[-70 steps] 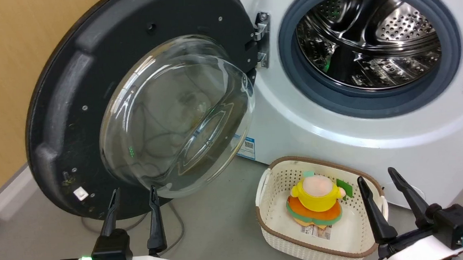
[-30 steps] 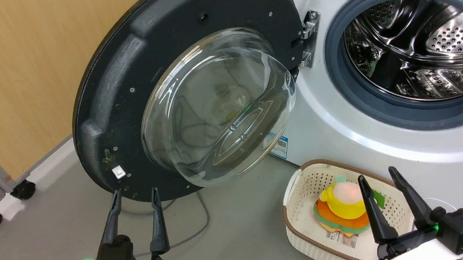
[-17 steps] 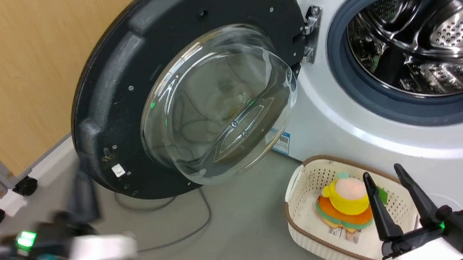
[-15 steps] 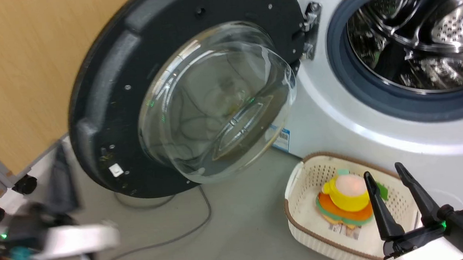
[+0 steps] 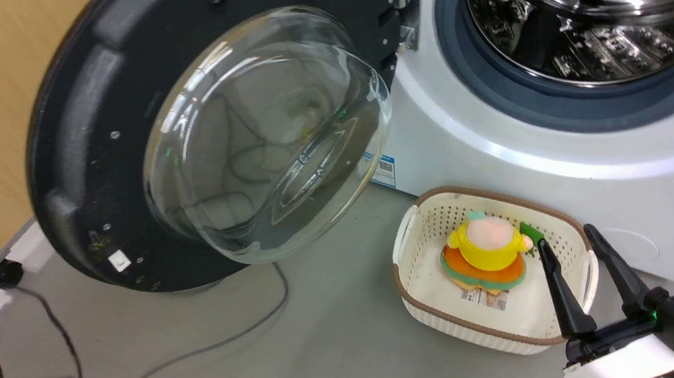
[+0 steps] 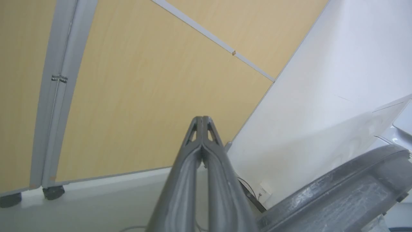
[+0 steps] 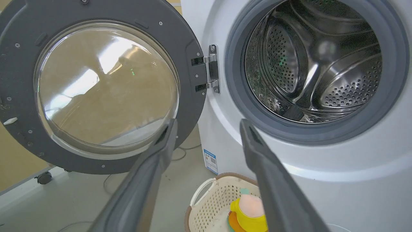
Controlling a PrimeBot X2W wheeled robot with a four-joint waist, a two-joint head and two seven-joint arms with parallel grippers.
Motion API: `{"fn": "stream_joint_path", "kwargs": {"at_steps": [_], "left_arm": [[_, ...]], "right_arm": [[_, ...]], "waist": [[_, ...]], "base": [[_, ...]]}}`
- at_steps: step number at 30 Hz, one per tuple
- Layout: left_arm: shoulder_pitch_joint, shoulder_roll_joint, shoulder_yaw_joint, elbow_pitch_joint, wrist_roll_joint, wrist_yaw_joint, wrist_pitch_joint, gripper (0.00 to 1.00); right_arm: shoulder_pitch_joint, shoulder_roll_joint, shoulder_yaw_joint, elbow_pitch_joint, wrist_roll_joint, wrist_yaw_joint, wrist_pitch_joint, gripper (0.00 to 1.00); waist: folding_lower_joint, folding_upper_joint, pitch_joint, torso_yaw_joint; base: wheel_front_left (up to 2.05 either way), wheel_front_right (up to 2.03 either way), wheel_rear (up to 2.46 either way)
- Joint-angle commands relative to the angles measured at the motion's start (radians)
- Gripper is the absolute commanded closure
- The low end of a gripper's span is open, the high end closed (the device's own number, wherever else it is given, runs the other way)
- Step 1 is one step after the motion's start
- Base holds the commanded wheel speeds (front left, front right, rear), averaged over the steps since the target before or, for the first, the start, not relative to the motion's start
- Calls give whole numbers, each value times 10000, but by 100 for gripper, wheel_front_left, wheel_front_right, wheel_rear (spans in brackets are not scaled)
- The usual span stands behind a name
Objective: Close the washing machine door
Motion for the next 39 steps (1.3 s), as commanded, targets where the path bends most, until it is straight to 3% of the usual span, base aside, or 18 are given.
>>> {"fn": "stream_joint_path", "kwargs": {"at_steps": [1, 6, 8, 16, 30, 39], "left_arm": [[-197, 30, 122, 221, -273, -64, 171, 100], [-907, -77, 753, 1463, -2098, -97, 1713, 100], [-1154, -234, 993, 1915, -3089, 1, 2788, 100], [-1523, -371, 1730, 2726, -5313, 285, 5179, 100], [-287, -543, 927, 1951, -5820, -97, 7586, 100], [737, -1218, -16, 244, -5968, 207, 9005, 100]], "right_arm": [[-156, -69, 22, -48, 40, 8, -44, 0], [-264, -103, 74, -52, 41, 8, -44, 0], [-291, -102, 87, -54, 36, 8, -44, 0], [-366, -99, 118, -25, 48, 8, -44, 0], [-230, 86, -113, 57, 55, 8, -44, 0], [26, 348, -315, 107, 51, 8, -44, 0]], "waist": [[0, 0, 89, -95], [0, 0, 228, -224], [0, 0, 270, -261], [0, 0, 307, -346], [0, 0, -206, -440], [0, 0, -746, -563]], "base": [[0, 0, 0], [0, 0, 0], [0, 0, 0], [0, 0, 0], [0, 0, 0], [0, 0, 0]]}}
